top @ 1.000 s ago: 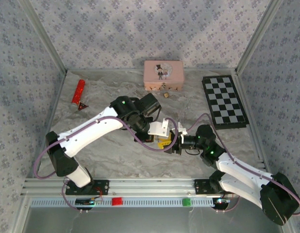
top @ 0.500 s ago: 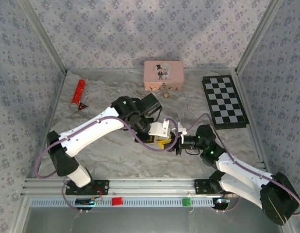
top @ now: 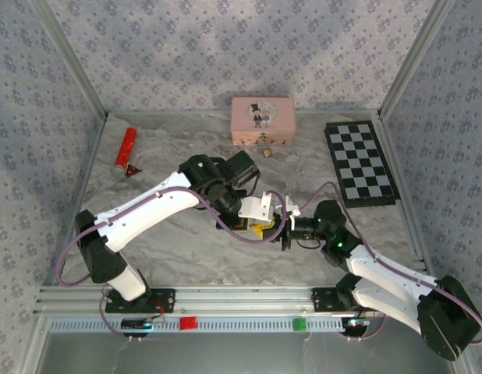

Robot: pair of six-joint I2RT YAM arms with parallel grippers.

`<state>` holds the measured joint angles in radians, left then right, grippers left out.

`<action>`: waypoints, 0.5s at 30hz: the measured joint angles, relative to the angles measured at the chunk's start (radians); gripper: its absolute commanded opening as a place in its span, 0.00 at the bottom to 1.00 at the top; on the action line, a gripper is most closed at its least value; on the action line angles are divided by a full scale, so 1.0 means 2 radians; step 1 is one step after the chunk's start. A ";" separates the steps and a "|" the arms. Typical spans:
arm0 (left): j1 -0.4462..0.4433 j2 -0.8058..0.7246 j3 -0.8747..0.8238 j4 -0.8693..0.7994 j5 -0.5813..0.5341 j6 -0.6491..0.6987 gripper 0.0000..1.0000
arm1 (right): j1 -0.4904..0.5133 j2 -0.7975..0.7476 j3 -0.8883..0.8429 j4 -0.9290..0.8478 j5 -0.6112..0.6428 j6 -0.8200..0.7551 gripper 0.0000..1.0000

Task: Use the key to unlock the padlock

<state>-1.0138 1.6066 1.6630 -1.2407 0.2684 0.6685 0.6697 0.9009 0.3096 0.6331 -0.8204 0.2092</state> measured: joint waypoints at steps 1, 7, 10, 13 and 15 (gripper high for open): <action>0.000 0.000 0.000 0.000 0.000 0.000 0.00 | 0.000 0.000 0.000 0.000 0.001 0.001 0.18; -0.001 0.000 -0.001 0.002 0.000 0.000 0.00 | 0.001 0.002 0.000 0.004 0.003 0.003 0.35; -0.001 0.000 -0.001 0.003 -0.003 0.000 0.00 | 0.001 0.002 0.000 0.005 0.006 0.003 0.38; -0.001 0.000 -0.001 0.003 -0.004 0.000 0.00 | 0.001 -0.001 0.000 0.005 0.009 0.003 0.33; -0.001 0.000 -0.001 0.003 -0.004 0.000 0.00 | 0.001 -0.003 0.000 0.006 0.011 0.001 0.27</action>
<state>-1.0157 1.6066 1.6615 -1.2343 0.2607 0.6689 0.6724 0.8951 0.3096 0.6449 -0.7990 0.2119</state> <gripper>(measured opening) 0.059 0.311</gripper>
